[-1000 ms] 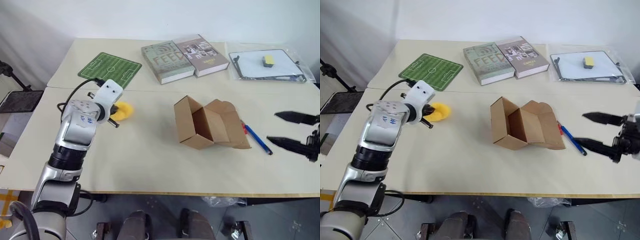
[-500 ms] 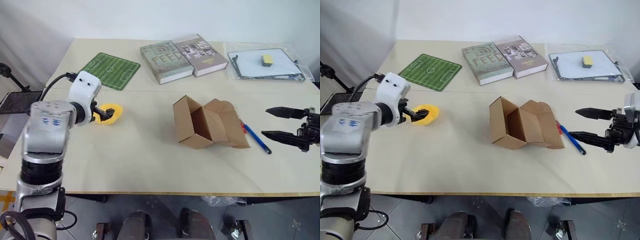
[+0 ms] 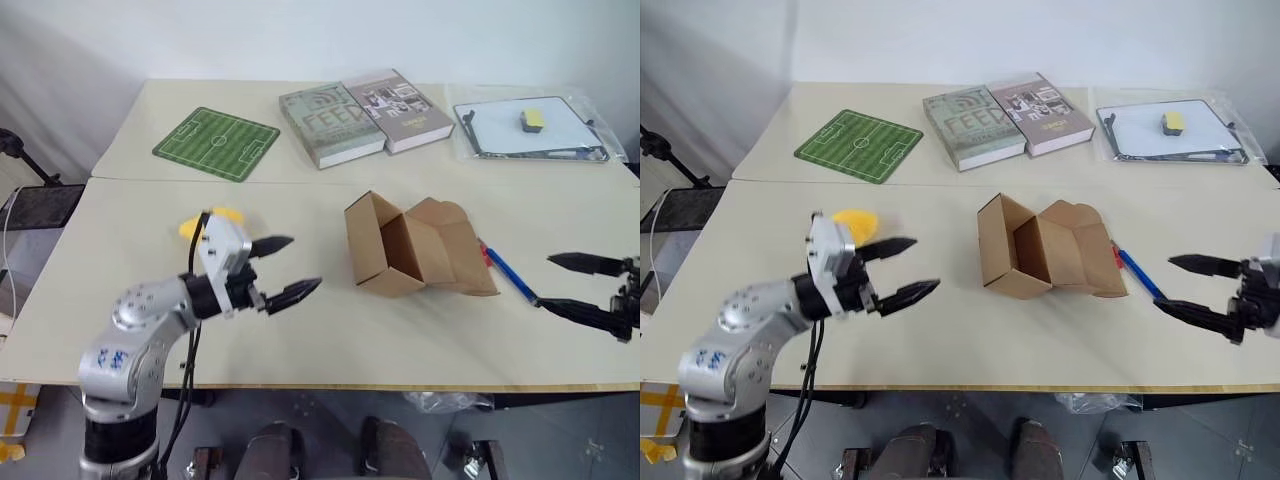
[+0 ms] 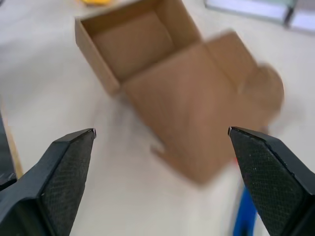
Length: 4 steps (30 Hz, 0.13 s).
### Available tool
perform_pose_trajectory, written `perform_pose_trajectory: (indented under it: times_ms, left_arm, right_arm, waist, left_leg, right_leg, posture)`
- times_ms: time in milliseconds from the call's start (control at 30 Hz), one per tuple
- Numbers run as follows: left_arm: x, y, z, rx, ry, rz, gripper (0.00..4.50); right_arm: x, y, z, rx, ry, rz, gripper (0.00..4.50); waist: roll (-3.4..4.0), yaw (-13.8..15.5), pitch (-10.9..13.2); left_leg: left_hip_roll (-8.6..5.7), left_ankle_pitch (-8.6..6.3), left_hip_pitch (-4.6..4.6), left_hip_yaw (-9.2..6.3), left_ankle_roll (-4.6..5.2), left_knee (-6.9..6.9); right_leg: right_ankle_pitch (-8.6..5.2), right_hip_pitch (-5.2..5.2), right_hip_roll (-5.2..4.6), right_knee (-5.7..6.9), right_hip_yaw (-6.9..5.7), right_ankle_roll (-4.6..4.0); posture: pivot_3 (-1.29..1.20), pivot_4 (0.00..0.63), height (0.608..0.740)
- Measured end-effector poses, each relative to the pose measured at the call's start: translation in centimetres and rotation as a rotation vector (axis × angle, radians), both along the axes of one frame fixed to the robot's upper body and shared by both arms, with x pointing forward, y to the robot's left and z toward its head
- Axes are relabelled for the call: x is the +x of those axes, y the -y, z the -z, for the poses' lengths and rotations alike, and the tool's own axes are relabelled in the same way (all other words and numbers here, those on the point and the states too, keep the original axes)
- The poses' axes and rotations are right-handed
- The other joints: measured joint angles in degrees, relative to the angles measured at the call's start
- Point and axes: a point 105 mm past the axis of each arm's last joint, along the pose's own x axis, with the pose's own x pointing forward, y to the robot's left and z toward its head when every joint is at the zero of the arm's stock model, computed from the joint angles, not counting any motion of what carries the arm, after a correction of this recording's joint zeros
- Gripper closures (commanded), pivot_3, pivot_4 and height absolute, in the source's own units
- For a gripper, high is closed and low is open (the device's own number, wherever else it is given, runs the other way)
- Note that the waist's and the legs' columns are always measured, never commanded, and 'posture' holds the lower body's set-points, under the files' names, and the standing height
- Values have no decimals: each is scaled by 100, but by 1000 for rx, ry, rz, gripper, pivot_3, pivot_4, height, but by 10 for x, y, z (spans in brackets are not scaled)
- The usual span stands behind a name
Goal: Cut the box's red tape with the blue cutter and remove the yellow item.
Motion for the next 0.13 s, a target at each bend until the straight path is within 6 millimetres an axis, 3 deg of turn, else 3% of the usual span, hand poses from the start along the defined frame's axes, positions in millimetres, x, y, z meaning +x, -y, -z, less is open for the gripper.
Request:
perform_pose_trajectory:
  times_ms: [133]
  left_arm:
    - [-13,-12,21,20,-15,30,41]
  right_arm:
    - [-14,2,17,49,-2,83,0]
  waist:
    - [6,1,-3]
  left_leg:
    - [1,-1,7,-1,-2,0]
  right_leg:
    - [-2,1,-3,6,4,-5]
  posture:
    - [0,150,740]
